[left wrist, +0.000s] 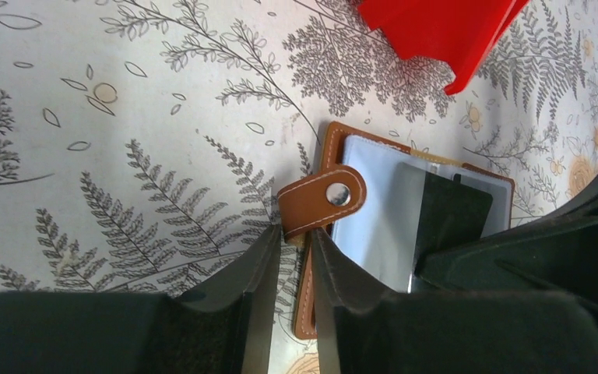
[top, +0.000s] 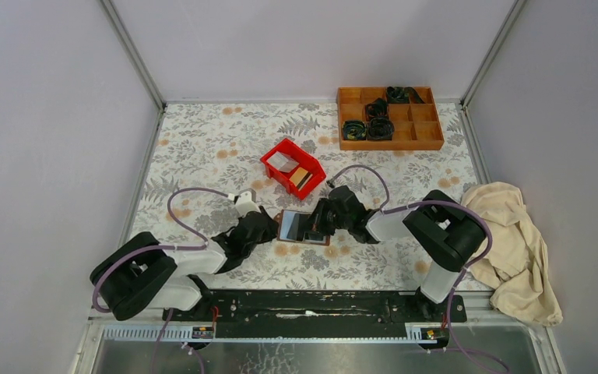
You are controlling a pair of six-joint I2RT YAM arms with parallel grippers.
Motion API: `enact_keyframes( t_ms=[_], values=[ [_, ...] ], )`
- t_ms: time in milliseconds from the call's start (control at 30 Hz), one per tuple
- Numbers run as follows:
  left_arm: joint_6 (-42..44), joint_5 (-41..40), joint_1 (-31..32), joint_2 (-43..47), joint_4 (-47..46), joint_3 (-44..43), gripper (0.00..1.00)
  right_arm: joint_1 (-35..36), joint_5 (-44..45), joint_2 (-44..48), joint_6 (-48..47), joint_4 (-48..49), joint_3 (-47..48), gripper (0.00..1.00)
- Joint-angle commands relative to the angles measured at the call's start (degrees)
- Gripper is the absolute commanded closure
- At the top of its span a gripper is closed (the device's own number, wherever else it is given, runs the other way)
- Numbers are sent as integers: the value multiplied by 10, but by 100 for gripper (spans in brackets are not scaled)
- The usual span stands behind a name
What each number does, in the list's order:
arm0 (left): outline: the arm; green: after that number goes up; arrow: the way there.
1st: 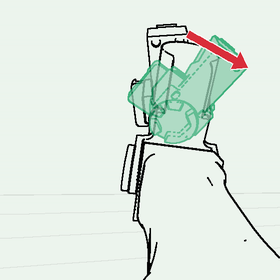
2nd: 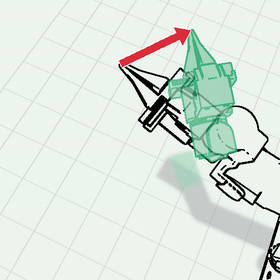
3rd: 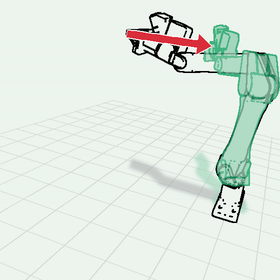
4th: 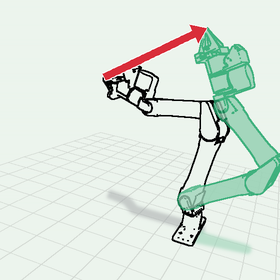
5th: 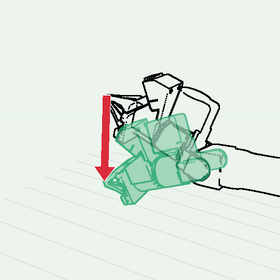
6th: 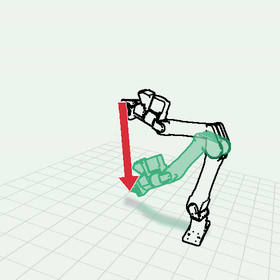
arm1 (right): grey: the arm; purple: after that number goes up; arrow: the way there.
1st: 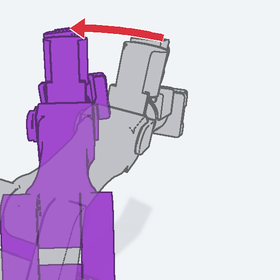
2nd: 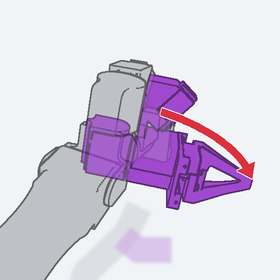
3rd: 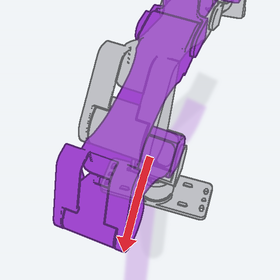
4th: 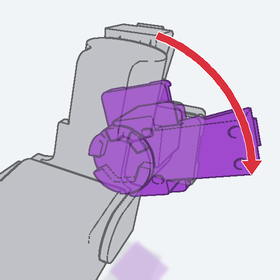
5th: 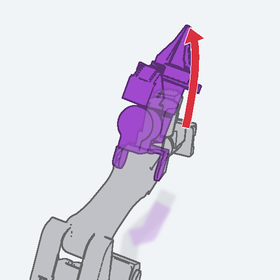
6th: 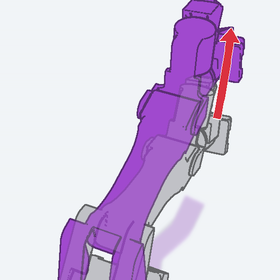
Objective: Put the credit cards into the card holder
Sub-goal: Insert the credit card into the card holder.
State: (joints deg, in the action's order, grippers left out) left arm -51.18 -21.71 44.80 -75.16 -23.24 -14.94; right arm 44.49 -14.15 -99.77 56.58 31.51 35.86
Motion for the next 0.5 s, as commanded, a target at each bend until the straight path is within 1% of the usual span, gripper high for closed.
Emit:
enact_keyframes(
  t_ms=[0, 300, 367, 467],
  values=[
    [24, 6, -21, -23, -17, 10, 75, 9, -5, -30, -47, -110, 3, 100],
    [35, 55, -45, -71, -75, 17, 81, 6, -16, -48, -82, -159, 34, 100],
    [36, 65, -47, -78, -84, 18, 83, 7, -19, -55, -86, -162, 39, 96],
    [36, 72, -48, -87, -95, 21, 86, 7, -18, -54, -92, -163, 40, 83]
  ],
)
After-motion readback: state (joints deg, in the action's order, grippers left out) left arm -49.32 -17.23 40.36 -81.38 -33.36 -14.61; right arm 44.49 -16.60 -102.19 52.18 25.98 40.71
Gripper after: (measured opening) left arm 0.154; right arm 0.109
